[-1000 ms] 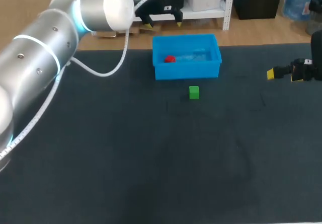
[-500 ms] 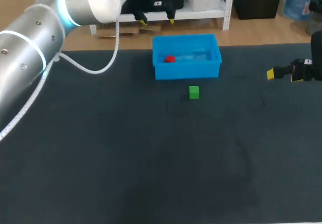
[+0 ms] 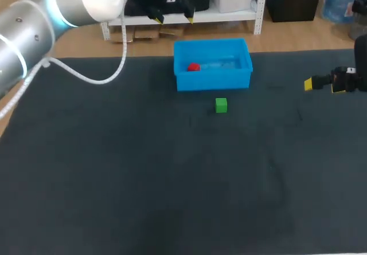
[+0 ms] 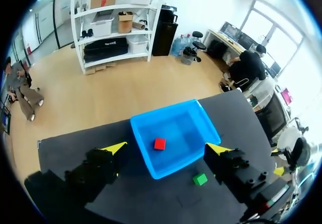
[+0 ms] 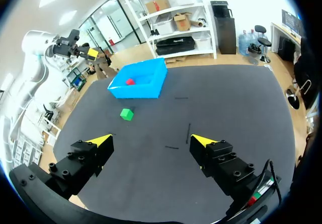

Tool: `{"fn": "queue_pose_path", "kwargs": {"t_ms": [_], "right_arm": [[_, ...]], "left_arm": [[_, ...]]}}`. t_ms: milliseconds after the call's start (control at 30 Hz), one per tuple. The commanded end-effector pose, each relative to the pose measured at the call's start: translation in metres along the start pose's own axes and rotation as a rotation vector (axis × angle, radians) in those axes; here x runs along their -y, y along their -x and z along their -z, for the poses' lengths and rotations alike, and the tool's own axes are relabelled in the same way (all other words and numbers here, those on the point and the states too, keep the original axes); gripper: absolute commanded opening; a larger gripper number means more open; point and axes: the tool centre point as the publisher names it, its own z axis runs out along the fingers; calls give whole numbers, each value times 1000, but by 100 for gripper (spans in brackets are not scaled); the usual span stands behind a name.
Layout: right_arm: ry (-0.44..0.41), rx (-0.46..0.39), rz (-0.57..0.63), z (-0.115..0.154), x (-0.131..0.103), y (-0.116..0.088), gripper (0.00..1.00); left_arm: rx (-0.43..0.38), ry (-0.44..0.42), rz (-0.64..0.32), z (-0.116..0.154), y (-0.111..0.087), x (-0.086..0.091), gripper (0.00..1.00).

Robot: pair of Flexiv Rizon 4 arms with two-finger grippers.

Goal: Use the left arm to pick the red cube and place it into the blue plastic box first, then use the right arm to grasp the green cube and put it into the same blue plastic box after the first action is fully finished.

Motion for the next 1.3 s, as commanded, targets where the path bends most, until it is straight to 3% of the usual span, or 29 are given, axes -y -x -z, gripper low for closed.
{"fn": "queue_pose_path", "kwargs": {"t_ms": [33, 433, 867, 1300], "right_arm": [[0, 0, 1, 1, 0, 0, 100], [0, 0, 1, 1, 0, 0, 100], [0, 0, 1, 1, 0, 0, 100], [0, 0, 1, 1, 0, 0, 100]], "left_arm": [[86, -7, -11, 16, -17, 1, 100], [83, -34, -62, 34, -34, 5, 100], [114, -117, -127, 52, -55, 9, 100], [118, -172, -179, 65, -73, 2, 100]]}}
